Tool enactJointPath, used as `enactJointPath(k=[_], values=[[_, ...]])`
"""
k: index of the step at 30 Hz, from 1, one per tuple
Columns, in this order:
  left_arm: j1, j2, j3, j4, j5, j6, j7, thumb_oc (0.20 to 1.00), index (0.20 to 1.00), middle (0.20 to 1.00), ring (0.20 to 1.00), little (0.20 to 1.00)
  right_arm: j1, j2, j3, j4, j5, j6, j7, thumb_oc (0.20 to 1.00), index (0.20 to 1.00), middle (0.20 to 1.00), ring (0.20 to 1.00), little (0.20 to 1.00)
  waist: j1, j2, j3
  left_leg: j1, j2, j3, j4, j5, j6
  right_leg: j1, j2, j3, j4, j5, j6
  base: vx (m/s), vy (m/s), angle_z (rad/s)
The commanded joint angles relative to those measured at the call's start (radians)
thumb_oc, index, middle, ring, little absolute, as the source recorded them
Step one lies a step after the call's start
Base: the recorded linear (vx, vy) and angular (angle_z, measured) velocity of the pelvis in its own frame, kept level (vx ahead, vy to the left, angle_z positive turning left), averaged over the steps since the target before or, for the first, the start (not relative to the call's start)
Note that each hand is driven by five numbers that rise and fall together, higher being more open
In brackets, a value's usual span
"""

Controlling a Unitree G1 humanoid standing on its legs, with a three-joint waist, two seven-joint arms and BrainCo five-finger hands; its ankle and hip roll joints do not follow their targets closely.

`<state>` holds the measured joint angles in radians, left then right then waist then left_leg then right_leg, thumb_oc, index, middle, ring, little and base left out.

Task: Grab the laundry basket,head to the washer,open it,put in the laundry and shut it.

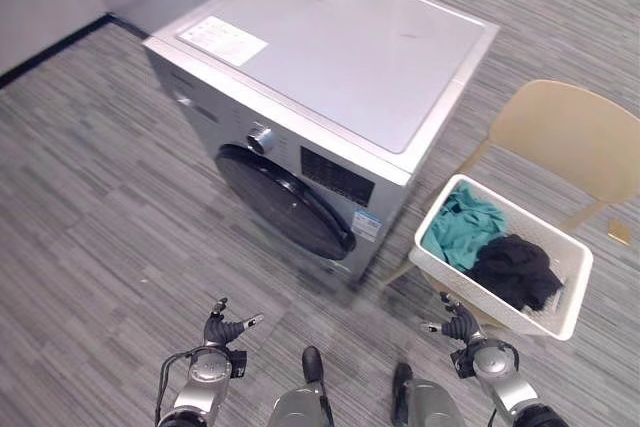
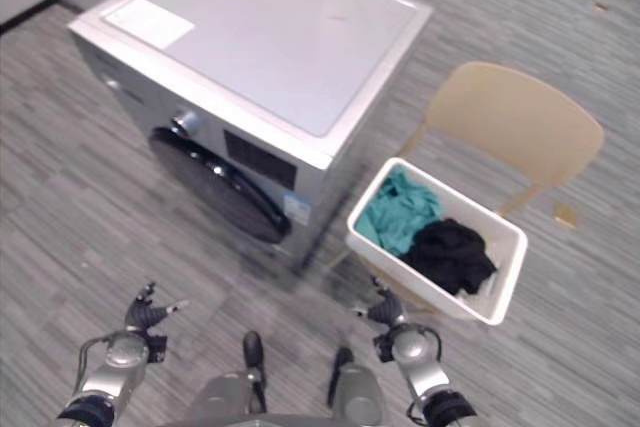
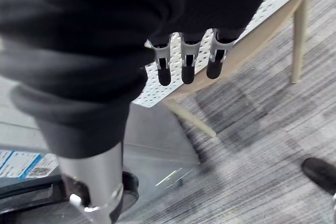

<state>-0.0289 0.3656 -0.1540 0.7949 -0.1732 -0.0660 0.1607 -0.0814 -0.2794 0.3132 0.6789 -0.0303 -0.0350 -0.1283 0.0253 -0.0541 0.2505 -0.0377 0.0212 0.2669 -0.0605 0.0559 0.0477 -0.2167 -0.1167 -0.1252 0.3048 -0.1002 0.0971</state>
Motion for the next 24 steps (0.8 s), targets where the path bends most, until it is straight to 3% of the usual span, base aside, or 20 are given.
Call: enactJointPath(k=[1, 6, 12, 24], values=[[0.013, -0.006, -0.016, -0.004, 0.037, -0.017, 0.018, 1.000, 1.000, 1.000, 1.000, 1.000, -0.039, -0.032, 0.034, -0.024, -0.009, -0.017, -0.012, 1.000, 1.000, 1.000, 1.000, 1.000, -0.001, 0.026, -0.005, -0.050, 0.002, -0.116, 0.083, -0.096, -0.047, 0.027, 0.034, 0.016, -0.127, 0.011, 0.010, 0.06, 0.013, 0.52], [0.018, -0.037, -0.041, -0.002, 0.041, -0.033, 0.011, 1.000, 1.000, 1.000, 1.000, 1.000, -0.058, -0.009, 0.095, -0.053, -0.007, -0.026, 0.014, 1.000, 1.000, 1.000, 1.000, 1.000, 0.019, 0.032, -0.019, -0.062, -0.037, -0.183, 0.096, -0.093, -0.046, 0.070, 0.041, 0.042, -0.193, 0.029, 0.010, 0.04, -0.020, 0.57], [0.039, -0.055, -0.055, 0.030, 0.055, -0.025, 0.004, 1.000, 1.000, 1.000, 1.000, 1.000, -0.103, 0.016, 0.168, -0.084, -0.029, -0.031, 0.027, 1.000, 1.000, 1.000, 1.000, 1.000, 0.056, 0.055, -0.052, -0.050, -0.035, -0.208, 0.037, -0.063, -0.059, 0.118, 0.032, -0.013, -0.272, 0.041, 0.011, 0.07, -0.023, 0.32], [0.078, -0.030, -0.047, 0.011, 0.041, -0.034, 0.025, 1.000, 1.000, 1.000, 1.000, 1.000, -0.231, -0.013, 0.112, -0.180, 0.001, -0.039, -0.076, 1.000, 1.000, 1.000, 1.000, 1.000, 0.123, 0.056, -0.029, -0.068, -0.037, -0.255, 0.015, -0.042, -0.064, 0.126, 0.011, -0.092, -0.274, 0.030, 0.014, 0.01, 0.012, 0.20]])
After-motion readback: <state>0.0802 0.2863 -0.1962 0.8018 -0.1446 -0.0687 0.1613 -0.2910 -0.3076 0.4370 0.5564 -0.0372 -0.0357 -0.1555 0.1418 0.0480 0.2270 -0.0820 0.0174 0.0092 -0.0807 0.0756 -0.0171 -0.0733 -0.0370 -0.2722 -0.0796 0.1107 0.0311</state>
